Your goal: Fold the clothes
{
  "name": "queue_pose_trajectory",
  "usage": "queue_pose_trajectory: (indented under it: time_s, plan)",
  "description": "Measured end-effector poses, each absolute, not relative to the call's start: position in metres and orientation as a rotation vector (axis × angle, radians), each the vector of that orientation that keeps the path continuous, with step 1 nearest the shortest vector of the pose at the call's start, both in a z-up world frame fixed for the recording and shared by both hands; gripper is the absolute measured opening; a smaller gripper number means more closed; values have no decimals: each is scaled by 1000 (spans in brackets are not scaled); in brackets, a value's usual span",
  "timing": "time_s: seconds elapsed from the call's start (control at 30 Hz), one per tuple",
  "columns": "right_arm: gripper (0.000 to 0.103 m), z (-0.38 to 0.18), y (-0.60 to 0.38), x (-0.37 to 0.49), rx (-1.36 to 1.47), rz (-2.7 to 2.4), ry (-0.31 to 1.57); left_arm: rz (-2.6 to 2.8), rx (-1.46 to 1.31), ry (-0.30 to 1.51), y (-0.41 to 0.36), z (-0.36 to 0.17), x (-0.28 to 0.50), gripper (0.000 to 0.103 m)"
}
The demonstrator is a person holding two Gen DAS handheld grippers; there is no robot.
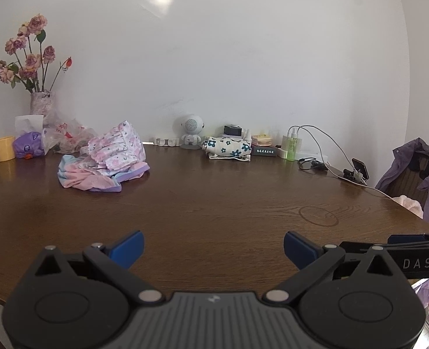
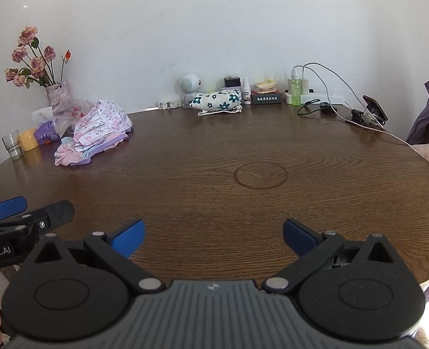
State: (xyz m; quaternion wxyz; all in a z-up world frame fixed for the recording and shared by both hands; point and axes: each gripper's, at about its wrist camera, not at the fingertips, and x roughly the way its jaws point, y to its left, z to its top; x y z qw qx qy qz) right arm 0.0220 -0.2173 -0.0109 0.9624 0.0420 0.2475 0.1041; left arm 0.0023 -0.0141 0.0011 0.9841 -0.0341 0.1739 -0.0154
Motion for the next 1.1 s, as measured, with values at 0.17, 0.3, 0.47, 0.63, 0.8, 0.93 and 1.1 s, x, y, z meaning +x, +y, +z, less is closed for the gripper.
queue_pose_trajectory:
  time_s: [0.17,0.3,0.47,0.63,0.8,0.93,1.1]
  plan:
    - [103,-12,-217,23,84,213,505,-14,-68,337,-14,1,-1,103]
    - [103,-12,-217,23,86,217,509,-12,-57,338,-15,1,-1,103]
    - [103,-12,-217,22,84,222,506,-4,-54,362,-16,-1,2,103]
    - [103,-13,-217,22,83,223,505,7,-51,385,-15,-4,6,103]
    - [103,-13,-218,22,81,223,505,12,-47,389,-15,-5,6,103]
    - [103,-12,-218,22,79,220,501,8,-50,397,-14,-6,7,103]
    - [103,-13,-216,23,75,221,501,12,-44,409,-14,-8,8,103]
